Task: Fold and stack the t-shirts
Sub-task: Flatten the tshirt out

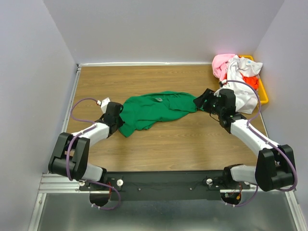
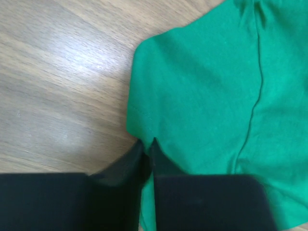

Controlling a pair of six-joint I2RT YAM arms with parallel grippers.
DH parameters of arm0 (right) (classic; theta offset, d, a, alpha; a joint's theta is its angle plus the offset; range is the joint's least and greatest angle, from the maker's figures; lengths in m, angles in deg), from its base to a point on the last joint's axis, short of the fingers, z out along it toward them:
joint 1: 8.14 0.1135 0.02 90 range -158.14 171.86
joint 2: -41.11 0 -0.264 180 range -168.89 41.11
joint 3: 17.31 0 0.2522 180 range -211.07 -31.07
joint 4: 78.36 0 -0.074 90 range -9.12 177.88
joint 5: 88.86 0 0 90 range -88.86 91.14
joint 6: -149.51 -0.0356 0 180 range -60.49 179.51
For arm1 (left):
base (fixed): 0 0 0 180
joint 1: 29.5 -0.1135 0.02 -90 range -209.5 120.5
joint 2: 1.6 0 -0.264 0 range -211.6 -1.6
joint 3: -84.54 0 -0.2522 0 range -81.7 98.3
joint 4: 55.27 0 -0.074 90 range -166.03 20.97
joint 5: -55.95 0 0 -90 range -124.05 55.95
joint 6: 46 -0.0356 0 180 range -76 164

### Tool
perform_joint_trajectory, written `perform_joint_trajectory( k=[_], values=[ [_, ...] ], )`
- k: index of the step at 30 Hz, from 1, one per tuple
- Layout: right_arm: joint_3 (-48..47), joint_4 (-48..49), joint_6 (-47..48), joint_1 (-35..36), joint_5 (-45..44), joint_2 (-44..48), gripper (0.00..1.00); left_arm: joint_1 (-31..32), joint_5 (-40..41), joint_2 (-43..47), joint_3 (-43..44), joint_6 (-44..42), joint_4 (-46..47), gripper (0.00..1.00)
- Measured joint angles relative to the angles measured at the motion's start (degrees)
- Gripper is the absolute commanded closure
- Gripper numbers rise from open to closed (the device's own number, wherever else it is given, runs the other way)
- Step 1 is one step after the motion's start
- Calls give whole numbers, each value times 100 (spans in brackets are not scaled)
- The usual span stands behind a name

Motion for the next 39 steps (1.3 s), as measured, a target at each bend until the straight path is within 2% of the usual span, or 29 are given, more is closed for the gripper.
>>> perform_joint_trajectory(
  k=[10, 16, 20, 23, 32, 39],
  values=[
    [22, -63, 63, 0, 0, -7, 30, -37, -481, 136, 160, -210, -61, 100],
    [28, -273, 136, 0, -46, -136, 30, -35, -925, 1266, 1379, -487, -199, 100],
    [70, -387, 197, 0, -166, -205, 30, -50, -1023, 1517, 2420, -857, -439, 100],
    [105, -459, 240, 0, -299, -238, 29, -81, -1043, 1661, 2844, -1270, -546, 100],
    [111, -640, 352, 0, -752, -704, 29, -304, -1045, 1860, 2516, -2048, -647, 100],
    [94, -675, 361, 2, -850, -1421, 36, -365, -1058, 2188, 2009, -2284, -503, 100]
  ],
)
